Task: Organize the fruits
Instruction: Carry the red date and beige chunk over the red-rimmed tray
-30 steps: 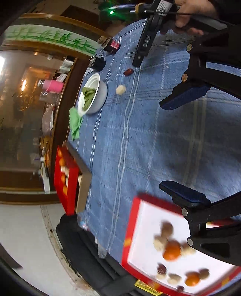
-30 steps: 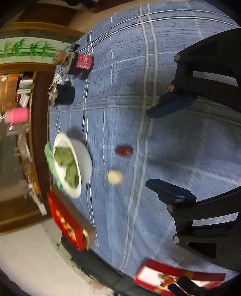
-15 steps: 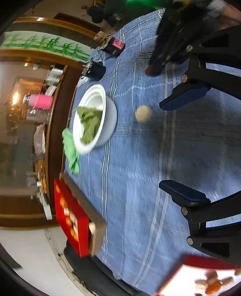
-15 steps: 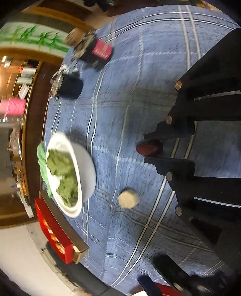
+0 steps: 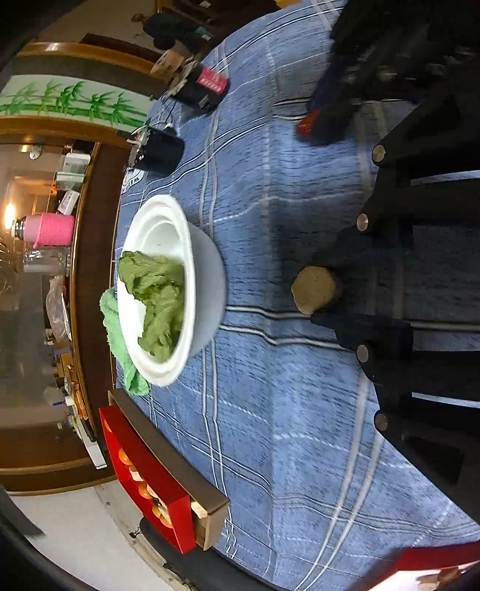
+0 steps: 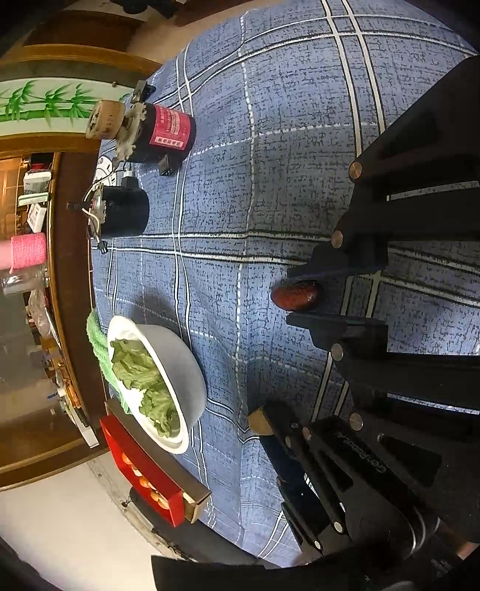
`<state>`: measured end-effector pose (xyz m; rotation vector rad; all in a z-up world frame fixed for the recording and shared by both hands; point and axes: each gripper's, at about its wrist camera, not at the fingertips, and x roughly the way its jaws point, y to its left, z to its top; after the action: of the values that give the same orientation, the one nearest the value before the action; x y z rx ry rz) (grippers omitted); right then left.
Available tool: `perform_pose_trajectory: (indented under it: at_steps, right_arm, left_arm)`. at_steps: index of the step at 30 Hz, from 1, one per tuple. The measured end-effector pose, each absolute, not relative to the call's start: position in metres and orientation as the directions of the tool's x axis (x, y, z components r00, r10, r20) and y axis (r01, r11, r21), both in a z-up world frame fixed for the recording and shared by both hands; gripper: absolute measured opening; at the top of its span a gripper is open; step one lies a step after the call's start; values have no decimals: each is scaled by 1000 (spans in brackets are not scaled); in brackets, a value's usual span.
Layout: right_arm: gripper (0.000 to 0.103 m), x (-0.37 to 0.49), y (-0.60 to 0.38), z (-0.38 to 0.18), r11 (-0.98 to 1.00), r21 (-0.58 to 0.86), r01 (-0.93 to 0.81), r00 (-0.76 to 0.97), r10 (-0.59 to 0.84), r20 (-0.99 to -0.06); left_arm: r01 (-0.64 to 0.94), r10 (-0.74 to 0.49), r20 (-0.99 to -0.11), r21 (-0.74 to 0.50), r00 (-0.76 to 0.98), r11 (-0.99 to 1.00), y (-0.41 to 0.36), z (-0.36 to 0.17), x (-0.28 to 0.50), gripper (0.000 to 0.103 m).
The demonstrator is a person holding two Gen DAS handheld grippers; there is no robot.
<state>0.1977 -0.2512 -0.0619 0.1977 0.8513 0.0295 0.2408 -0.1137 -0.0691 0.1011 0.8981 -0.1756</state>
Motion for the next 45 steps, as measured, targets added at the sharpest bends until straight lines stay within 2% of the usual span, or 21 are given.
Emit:
perform_pose_trajectory:
  at_steps: [8, 16, 24, 34, 45]
  right_arm:
    - [15, 186, -239, -59, 987, 157, 47, 654, 88, -751]
    - [15, 121, -204, -45, 994, 111, -12, 671, 90, -736]
    - [15, 65, -171, -38, 991, 126, -33, 698, 113, -707]
    - [15, 37, -140, -37, 991, 125, -52, 721, 124, -681]
    - [15, 29, -131, -36, 989, 128, -68, 739, 136, -660]
  left_arm:
    - [140, -73, -779, 19, 623, 990, -68, -62, 178, 24]
    - [107, -75, -747, -5, 661, 994, -39, -42, 110, 24]
    - [69, -66, -736, -26, 674, 997, -10, -40, 59, 24]
    - [45, -46, -722, -20, 690, 999, 12, -39, 22, 24]
    - [2, -15, -713, -18, 701, 1000, 23, -39, 14, 23]
